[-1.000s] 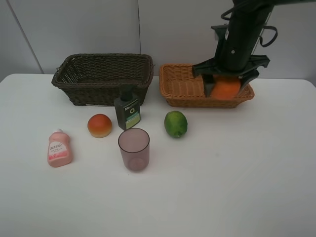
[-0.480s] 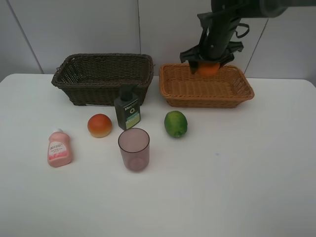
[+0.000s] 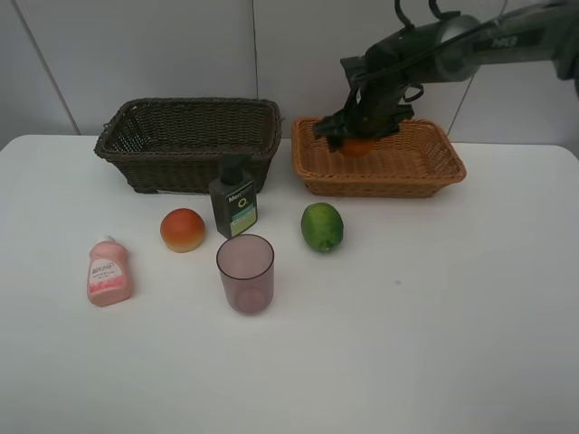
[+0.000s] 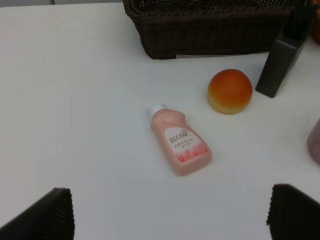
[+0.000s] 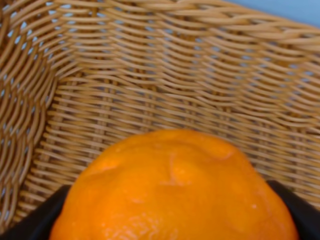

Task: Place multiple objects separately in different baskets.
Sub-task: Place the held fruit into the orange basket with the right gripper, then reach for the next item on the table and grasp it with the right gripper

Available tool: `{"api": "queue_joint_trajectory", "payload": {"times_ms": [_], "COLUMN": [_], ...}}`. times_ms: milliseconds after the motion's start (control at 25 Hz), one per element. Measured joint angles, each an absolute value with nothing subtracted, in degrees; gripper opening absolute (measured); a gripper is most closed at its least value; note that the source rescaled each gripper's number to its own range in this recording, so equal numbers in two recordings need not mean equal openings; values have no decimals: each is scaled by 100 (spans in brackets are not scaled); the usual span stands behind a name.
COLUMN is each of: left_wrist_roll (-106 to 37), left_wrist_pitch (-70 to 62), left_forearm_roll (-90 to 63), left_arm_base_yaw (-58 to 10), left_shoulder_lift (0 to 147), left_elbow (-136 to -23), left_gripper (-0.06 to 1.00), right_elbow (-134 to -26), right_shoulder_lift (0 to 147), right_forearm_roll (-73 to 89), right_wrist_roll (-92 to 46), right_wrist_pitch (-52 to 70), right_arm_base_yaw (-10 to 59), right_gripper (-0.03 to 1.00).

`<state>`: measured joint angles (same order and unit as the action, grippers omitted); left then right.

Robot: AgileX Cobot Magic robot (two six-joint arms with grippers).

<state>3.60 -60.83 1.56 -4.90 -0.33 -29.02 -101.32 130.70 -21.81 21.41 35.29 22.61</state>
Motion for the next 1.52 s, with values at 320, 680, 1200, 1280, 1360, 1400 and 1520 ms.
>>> {"api": "queue_joint_trajectory", "payload": {"times_ms": [320,680,1200,1280,1360,1400,1520], "left_wrist_roll": [360,360,360,360,360,360,360], "left_wrist_pitch": [-6083,-6083,-6083,-6083,-6083,-6083,-6083], "left_forearm_roll": [156,156,156,156,156,156,156], "left_arm_base_yaw": [-490,-490,-490,-490,-490,-490,-490], "left_shoulder_lift": [-33,-33,-33,-33,-33,-33,-33], "left_elbow": [-2902,-2902,-2902,-2902,-2902,-2902,-2902], "left_gripper": [100,100,100,100,100,100,100], "right_elbow": [-10136,-10136,-10154,-10154,-10154,-10154,-10154], "right_shoulder_lift": [13142,13103,12264,12225,12213,12213,12209], "right_forearm_roll": [-2144,-2137,-1451,-1265,-1097,-1038,-863], "right_wrist_roll": [2141,2141,2141,2141,2141,2141,2141], "right_wrist_pitch": [3417,3768,5524,5752,6024,6115,6403], "right_arm_base_yaw": [2261,2261,2835,2970,3121,3175,3349], "right_gripper": [81,99,100,100,100,100,100]}}
